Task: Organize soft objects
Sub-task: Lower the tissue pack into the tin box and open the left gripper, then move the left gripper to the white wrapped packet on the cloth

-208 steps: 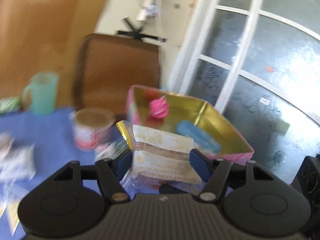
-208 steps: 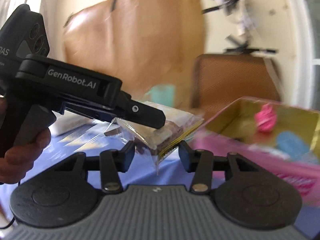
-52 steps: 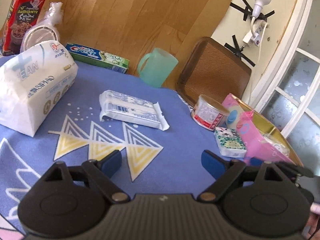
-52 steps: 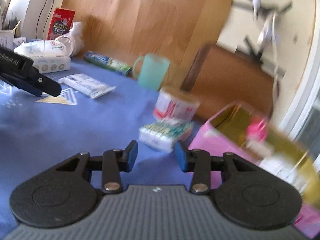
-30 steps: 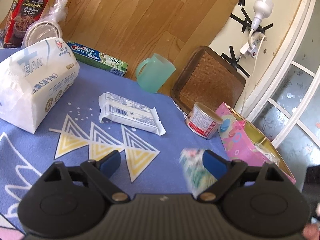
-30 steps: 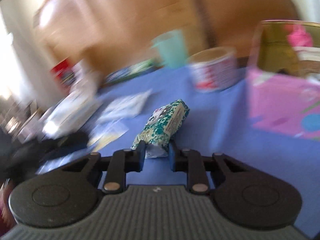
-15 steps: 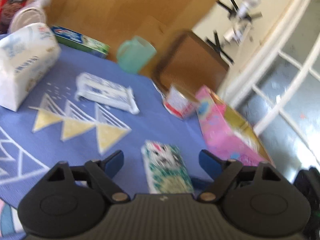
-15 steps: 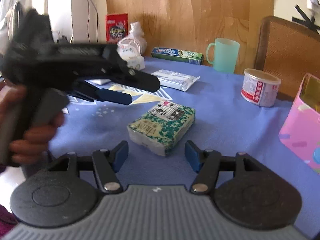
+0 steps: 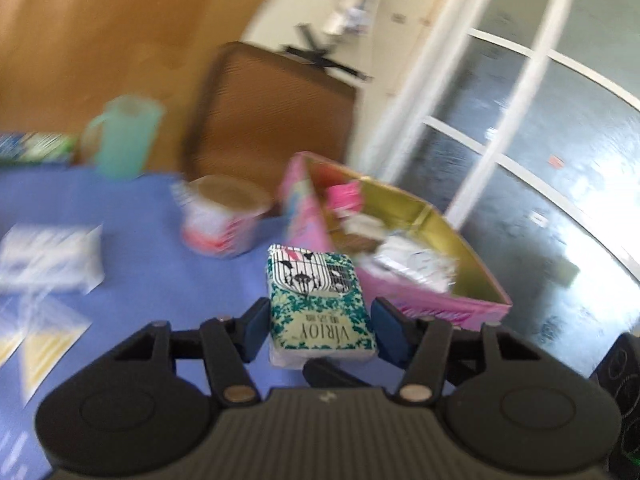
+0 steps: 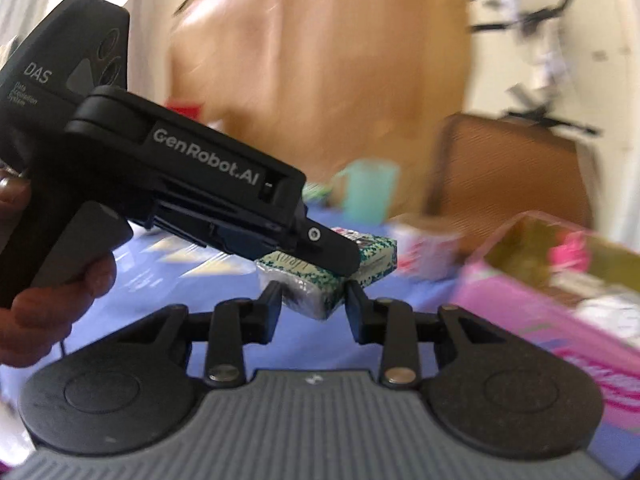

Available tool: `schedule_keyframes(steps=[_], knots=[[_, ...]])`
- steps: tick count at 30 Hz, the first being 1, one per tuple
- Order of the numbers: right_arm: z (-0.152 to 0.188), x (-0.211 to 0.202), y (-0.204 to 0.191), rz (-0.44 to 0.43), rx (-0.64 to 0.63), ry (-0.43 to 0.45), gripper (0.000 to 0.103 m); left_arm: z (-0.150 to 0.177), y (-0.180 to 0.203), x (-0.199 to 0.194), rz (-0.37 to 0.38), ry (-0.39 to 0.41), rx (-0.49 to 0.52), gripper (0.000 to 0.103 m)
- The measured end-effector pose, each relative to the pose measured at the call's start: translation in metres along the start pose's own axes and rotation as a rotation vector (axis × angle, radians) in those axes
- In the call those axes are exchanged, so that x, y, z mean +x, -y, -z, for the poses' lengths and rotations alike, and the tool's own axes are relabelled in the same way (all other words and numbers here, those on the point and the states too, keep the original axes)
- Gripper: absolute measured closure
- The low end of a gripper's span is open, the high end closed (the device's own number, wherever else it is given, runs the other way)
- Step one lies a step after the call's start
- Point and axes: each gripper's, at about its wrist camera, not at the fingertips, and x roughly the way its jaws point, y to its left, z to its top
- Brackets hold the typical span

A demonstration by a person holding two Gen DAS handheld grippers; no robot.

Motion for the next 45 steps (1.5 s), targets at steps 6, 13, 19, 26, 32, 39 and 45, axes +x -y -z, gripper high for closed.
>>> schedule_keyframes(steps=[6, 13, 19, 26, 32, 39, 45], knots=[[-0.002, -0.018, 0.055, 0.172, 0.091, 0.062, 0.065, -0.024, 0.047, 0.060, 0.022, -0.013, 0.130, 0.044], [0.000, 0.025, 0.111, 0.386, 0.151, 0.016, 0.063, -0.030, 0.060, 0.104, -0.077, -0.041, 0.199, 0.034], [0.014, 0.016, 0.116, 0.387, 0.219, 0.042, 0.060, -0.015, 0.042, 0.064, -0.049, 0.001, 0.171, 0.031], [0.009, -0.004, 0.091, 0.323, 0.203, 0.097, 0.060, 0.013, -0.031, -0.006, -0.154, 0.052, 0.014, 0.031], [-0.011, 0.014, 0.048, 0.053, 0.142, 0.052, 0.058, 0.038, -0.123, -0.067, -0.464, 0.075, -0.144, 0.031], [-0.037, 0.106, -0.004, -0.175, 0.130, -0.119, 0.051, 0.055, -0.167, -0.096, -0.517, 0.166, -0.273, 0.031], [-0.070, 0.216, -0.016, -0.209, 0.242, -0.260, 0.051, 0.052, -0.175, -0.097, -0.484, 0.186, -0.300, 0.031]])
